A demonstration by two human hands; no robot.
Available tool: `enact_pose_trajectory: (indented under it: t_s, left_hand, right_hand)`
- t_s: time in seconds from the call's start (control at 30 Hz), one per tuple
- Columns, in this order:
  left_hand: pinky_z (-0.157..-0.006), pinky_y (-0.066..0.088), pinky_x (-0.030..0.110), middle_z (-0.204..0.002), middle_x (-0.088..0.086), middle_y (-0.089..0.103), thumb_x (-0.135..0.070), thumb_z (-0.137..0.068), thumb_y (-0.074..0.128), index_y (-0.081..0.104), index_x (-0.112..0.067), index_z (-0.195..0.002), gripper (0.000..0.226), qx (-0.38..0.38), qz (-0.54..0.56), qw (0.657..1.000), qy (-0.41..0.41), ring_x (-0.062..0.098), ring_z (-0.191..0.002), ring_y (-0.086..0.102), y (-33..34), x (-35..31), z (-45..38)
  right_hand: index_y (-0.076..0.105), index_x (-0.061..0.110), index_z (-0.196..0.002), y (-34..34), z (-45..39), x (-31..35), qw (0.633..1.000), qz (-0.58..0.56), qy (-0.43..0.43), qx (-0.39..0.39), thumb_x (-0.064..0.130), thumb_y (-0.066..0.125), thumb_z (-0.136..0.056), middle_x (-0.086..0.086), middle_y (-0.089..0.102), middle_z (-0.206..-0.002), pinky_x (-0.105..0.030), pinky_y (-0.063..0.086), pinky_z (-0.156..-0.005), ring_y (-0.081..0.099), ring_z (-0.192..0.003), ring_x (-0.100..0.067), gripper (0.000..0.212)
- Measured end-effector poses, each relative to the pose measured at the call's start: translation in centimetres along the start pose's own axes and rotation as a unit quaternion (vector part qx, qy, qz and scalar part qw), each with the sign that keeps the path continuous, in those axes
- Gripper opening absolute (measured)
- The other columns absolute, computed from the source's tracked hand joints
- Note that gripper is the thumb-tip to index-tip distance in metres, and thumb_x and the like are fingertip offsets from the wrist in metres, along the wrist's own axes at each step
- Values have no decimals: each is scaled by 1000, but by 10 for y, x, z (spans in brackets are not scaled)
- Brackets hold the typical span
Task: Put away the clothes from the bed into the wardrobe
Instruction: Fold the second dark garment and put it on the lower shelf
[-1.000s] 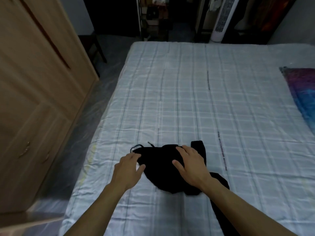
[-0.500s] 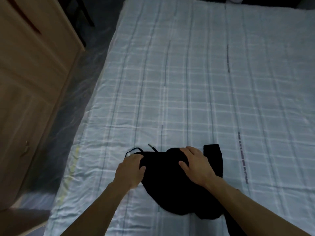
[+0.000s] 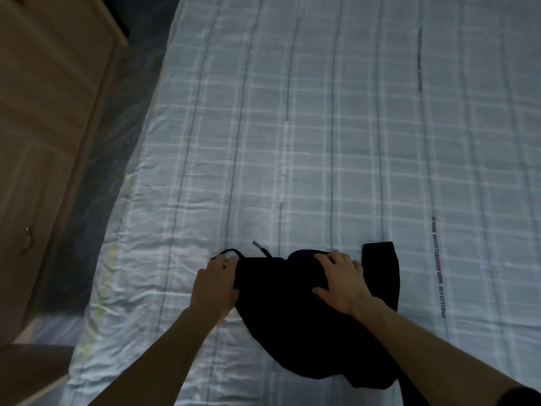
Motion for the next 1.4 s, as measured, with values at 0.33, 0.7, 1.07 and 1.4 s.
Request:
enact_pose_trajectory:
  t_s: [0.33,0.7,1.07,1.4]
  left_hand:
    - [-58,41,31,-72,-6,61,-25,-44,93,64,-24,-76,43,-62,-101,991,59,23,-74,60,-16,-15,13]
    - [-57,34,27,-71,-5,55,-9,-59,82,58,-21,-75,31,-173,-48,975,131,18,-61,53,-94,-39,78]
    - [-50,40,31,-76,3,55,-1,-71,76,59,-13,-84,25,-313,-60,930,180,24,-61,52,-206,-98,182]
    - [-54,40,40,-84,7,53,-4,-85,64,60,-10,-92,10,-460,-87,855,222,27,-66,48,-306,-156,324]
  right_hand:
    - [45,20,-140,-16,10,-2,995,-95,15,-20,51,54,-94,-9,41,-133,-41,46,-99,39,-124,-27,56]
    - [47,18,-81,-50,58,-6,995,-88,-36,2,19,66,-79,0,54,-88,-29,42,-68,54,-82,-19,19]
    - [29,25,-69,-109,191,0,969,-183,-65,-153,7,56,-77,4,45,-70,-34,39,-63,50,-67,-20,33]
    - [33,30,-70,-165,298,14,919,-215,-176,-281,23,55,-72,4,49,-97,-36,44,-78,49,-88,-19,23]
Point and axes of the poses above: each hand's wrist, its own z-axis away from the middle knuckle, its own y-axis out of the palm, x = y × z, the point moved 9 cm from there along -z, towards the middle knuckle
